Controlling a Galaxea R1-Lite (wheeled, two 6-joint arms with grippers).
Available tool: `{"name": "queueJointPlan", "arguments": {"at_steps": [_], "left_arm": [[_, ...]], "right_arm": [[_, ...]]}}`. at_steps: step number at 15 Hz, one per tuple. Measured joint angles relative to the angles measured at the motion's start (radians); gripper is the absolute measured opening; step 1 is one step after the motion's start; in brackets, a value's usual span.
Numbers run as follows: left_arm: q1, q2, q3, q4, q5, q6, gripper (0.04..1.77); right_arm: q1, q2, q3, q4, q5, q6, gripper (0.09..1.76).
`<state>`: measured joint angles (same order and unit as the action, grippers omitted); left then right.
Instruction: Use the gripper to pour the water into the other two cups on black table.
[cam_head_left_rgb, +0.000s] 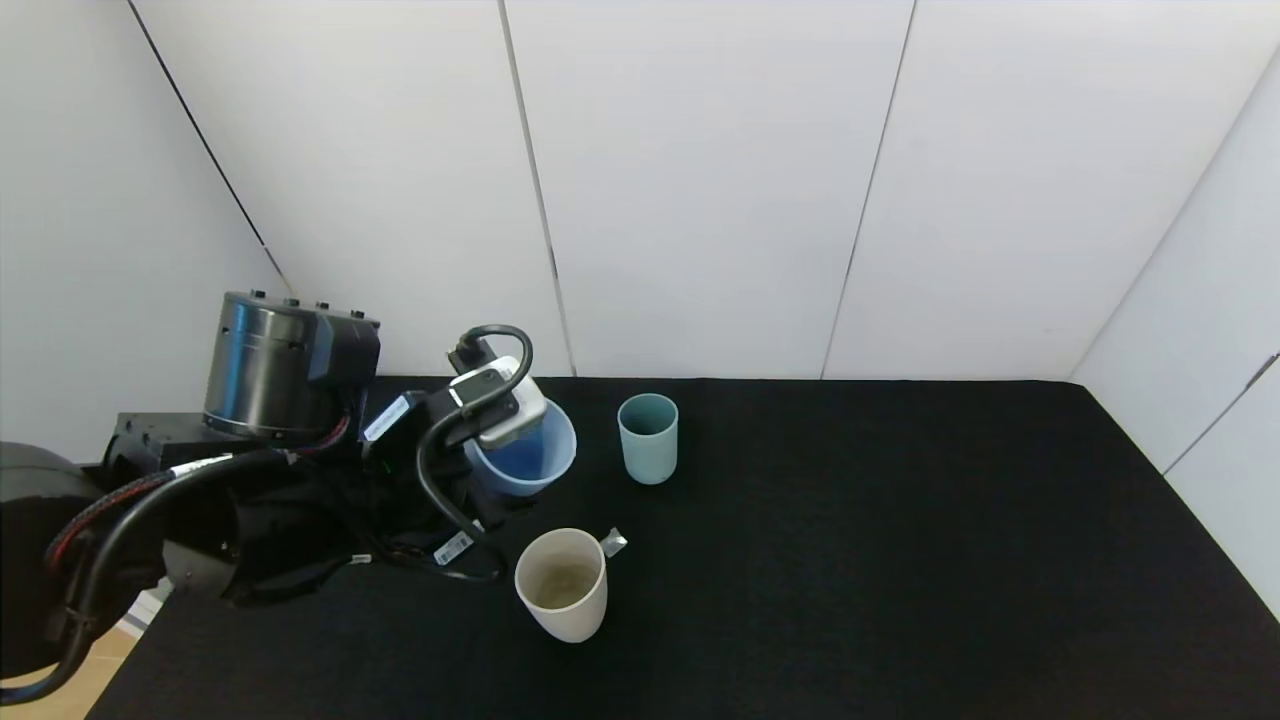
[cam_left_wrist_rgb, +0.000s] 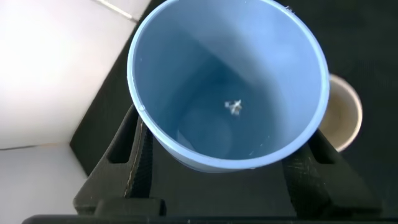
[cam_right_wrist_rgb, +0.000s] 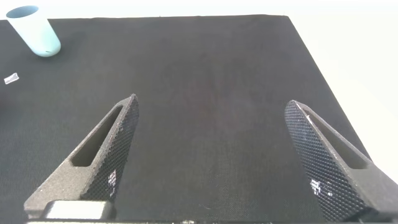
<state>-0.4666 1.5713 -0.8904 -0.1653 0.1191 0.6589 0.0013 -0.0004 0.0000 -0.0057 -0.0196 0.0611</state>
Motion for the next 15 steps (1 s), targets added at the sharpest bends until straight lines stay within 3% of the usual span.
{"name": "queueJointPlan", "arguments": {"at_steps": [5, 15], "left_arm": [[0.025, 0.068, -0.142, 0.004, -0.053, -0.040, 1.19], [0.080, 0.351, -0.490, 0.014, -0.046, -0.037, 1.19]], "right_arm": [[0.000, 0.000, 0.000, 0.000, 0.000, 0.000, 1.71], [0.000, 0.000, 0.000, 0.000, 0.000, 0.000, 1.71]]}}
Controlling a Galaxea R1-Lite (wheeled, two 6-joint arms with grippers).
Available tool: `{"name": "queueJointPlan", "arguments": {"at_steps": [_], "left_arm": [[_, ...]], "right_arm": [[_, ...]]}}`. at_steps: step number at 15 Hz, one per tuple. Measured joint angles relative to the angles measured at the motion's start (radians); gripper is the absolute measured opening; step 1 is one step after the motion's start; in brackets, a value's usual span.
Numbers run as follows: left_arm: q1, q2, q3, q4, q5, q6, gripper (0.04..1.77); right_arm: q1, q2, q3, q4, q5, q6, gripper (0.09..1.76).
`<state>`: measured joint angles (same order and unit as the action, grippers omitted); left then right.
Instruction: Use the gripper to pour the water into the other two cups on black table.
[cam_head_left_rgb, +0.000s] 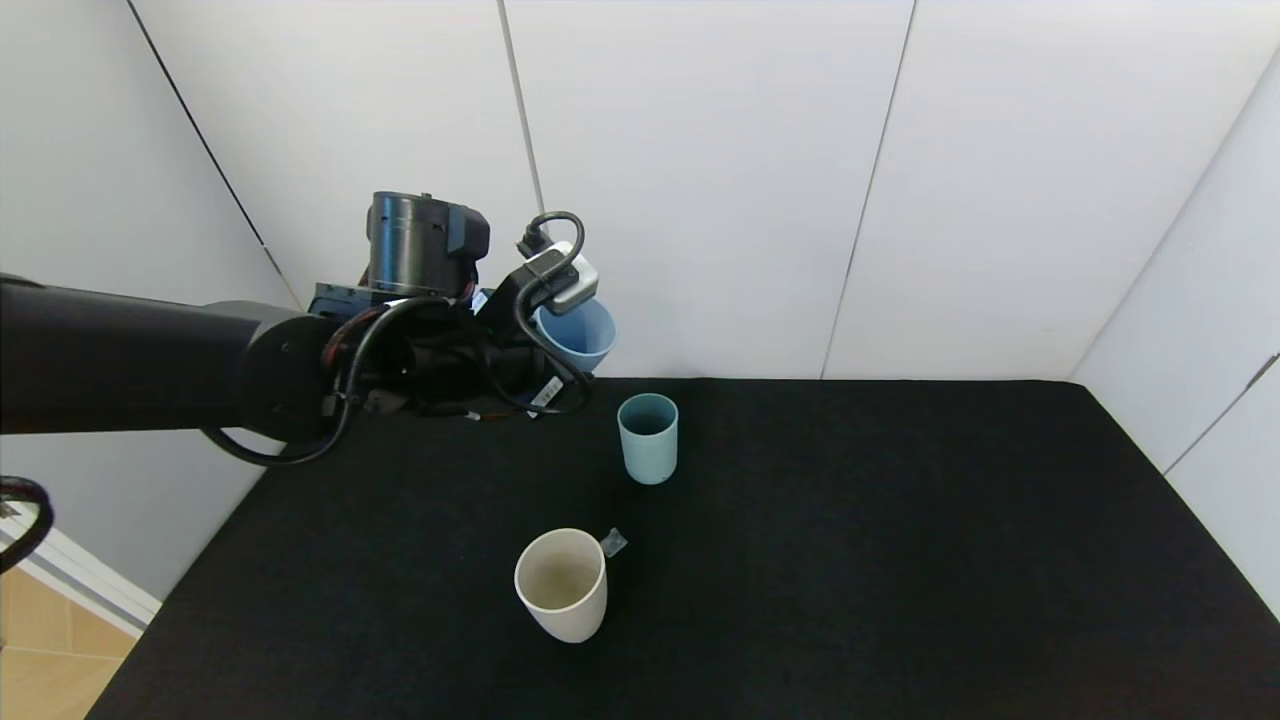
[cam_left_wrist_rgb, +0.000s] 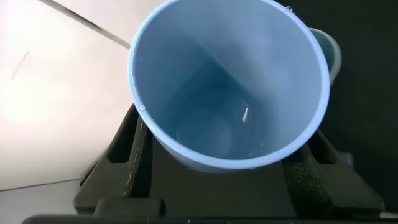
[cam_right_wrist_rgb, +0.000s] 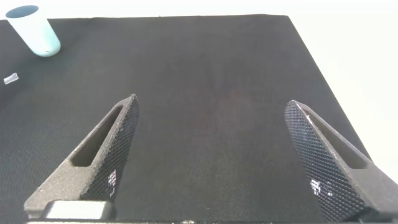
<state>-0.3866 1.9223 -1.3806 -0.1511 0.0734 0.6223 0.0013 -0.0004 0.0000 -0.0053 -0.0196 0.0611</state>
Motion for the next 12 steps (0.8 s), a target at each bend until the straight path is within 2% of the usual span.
{"name": "queueJointPlan", "arguments": {"at_steps": [5, 12], "left_arm": [[0.010, 0.147, -0.140, 0.002, 0.016, 0.059, 1.19], [0.011, 0.241, -0.216, 0.032, 0.106, 0.218, 1.19]], "right_arm": [[0.000, 0.000, 0.000, 0.001, 0.000, 0.000, 1.71], [0.000, 0.000, 0.000, 0.000, 0.000, 0.000, 1.71]]}}
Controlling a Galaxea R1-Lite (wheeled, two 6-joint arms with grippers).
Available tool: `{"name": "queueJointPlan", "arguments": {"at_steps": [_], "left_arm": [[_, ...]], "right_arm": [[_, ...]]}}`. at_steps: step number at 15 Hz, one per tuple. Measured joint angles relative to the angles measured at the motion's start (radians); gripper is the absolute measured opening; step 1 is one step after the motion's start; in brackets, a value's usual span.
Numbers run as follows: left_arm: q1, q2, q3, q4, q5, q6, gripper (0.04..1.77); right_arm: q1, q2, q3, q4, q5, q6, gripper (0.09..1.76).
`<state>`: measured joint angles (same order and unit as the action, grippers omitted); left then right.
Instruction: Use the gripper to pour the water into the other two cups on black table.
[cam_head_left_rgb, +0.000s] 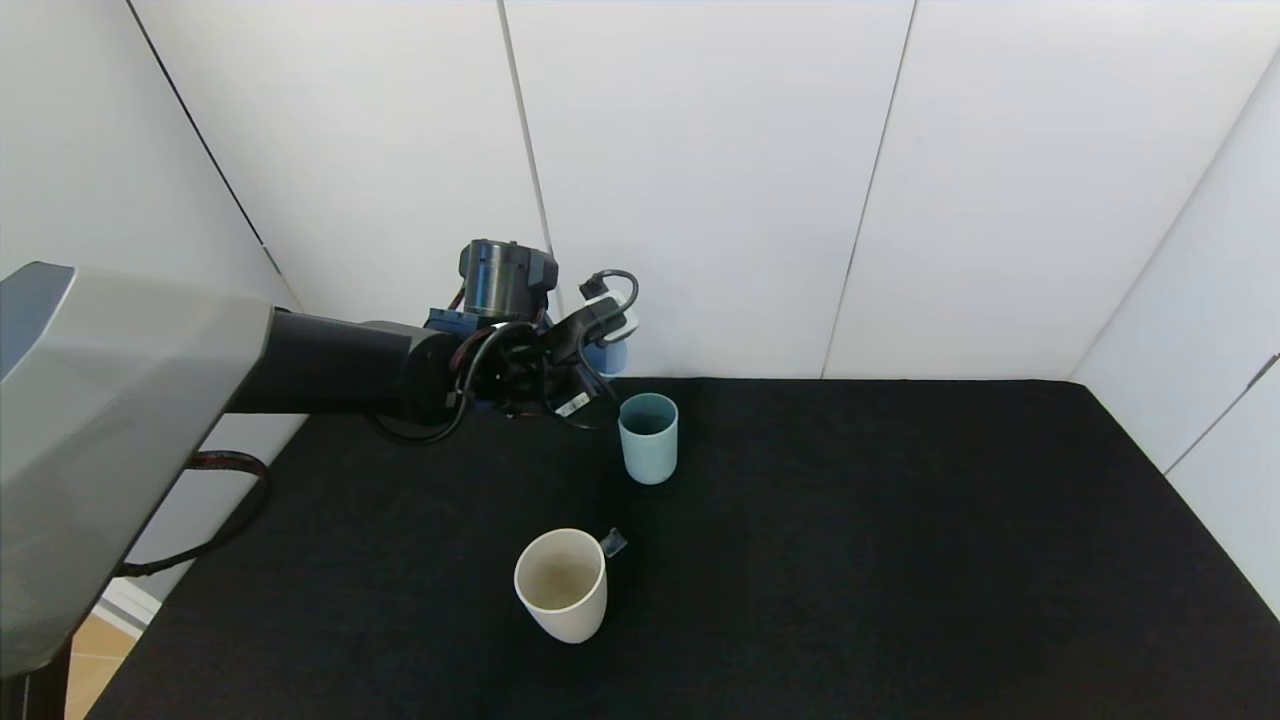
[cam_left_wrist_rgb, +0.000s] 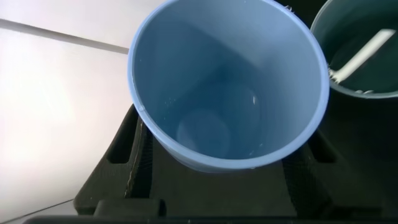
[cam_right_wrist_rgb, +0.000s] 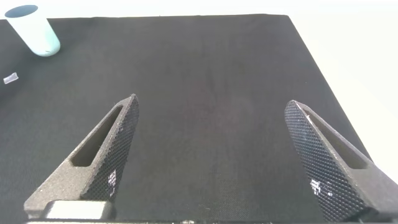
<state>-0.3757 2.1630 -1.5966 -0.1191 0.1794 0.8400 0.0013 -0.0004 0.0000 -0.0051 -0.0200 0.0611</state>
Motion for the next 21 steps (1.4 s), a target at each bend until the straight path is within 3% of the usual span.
{"name": "queueJointPlan", "arguments": {"at_steps": [10, 21], "left_arm": [[-0.010, 0.016, -0.047, 0.006, 0.090, 0.224, 1.19], [-0.083, 0.017, -0.060, 0.003, 0.228, 0.431, 1.19]], "right_arm": [[0.000, 0.000, 0.000, 0.001, 0.000, 0.000, 1.71], [0.000, 0.000, 0.000, 0.001, 0.000, 0.000, 1.71]]}}
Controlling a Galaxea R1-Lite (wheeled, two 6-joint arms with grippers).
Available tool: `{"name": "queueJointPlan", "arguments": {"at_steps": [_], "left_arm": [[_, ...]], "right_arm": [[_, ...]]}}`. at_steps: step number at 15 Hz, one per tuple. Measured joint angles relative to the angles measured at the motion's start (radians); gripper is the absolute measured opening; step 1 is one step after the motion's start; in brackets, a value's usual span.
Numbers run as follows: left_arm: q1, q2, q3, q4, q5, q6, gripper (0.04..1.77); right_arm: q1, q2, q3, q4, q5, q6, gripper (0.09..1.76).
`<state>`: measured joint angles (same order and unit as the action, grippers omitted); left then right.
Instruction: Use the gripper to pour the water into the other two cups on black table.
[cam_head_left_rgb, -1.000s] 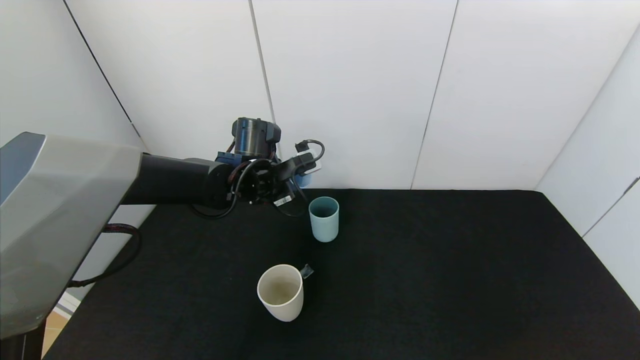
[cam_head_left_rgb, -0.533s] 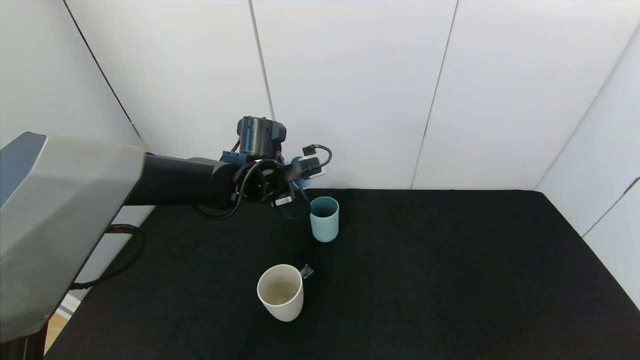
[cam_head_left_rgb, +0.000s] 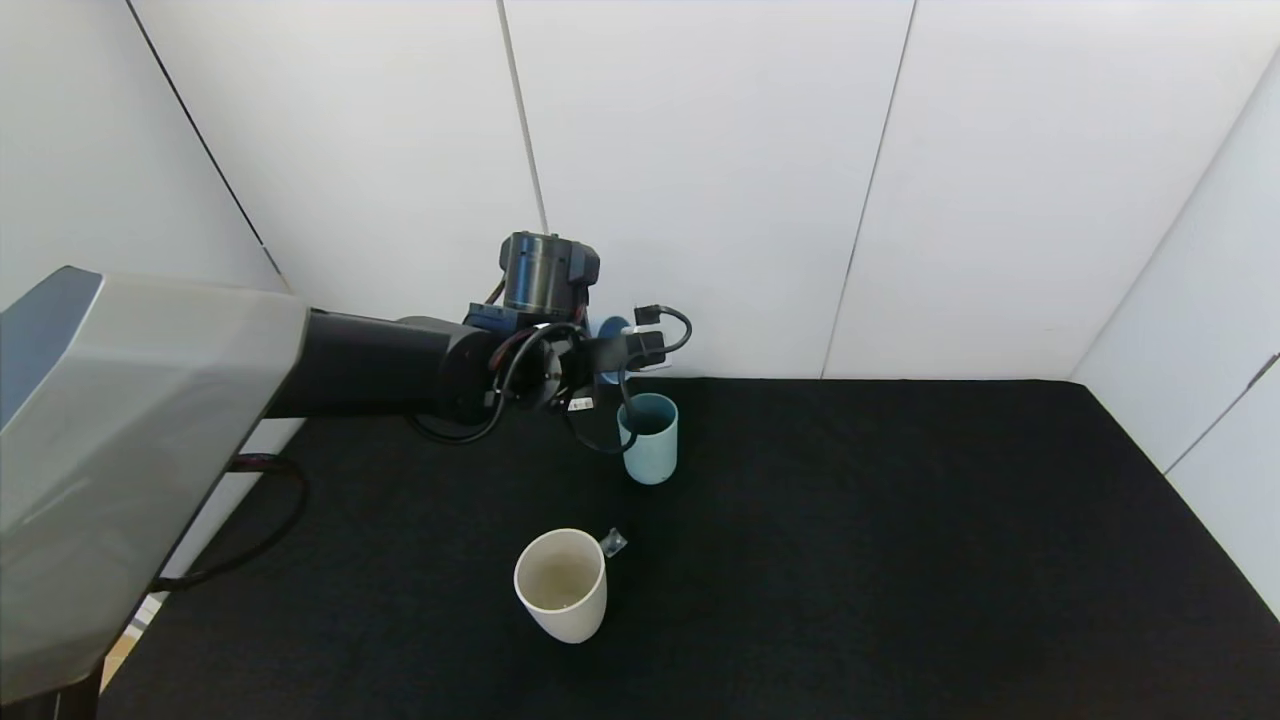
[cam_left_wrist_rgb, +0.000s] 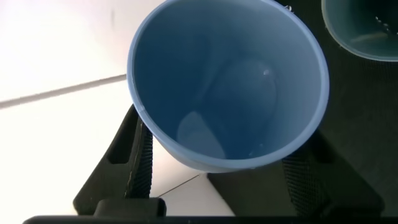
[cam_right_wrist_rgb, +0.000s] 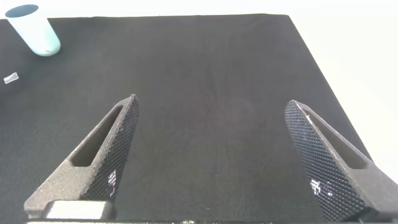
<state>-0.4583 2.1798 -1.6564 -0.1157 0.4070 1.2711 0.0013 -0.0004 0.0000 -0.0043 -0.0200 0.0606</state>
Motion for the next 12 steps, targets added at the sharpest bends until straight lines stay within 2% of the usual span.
{"name": "queueJointPlan", "arguments": {"at_steps": [12], "left_arm": [[-0.076, 0.006, 0.000, -0.011, 0.200, 0.201, 1.19]], "right_arm": [[0.000, 0.000, 0.000, 0.000, 0.000, 0.000, 1.71]]}}
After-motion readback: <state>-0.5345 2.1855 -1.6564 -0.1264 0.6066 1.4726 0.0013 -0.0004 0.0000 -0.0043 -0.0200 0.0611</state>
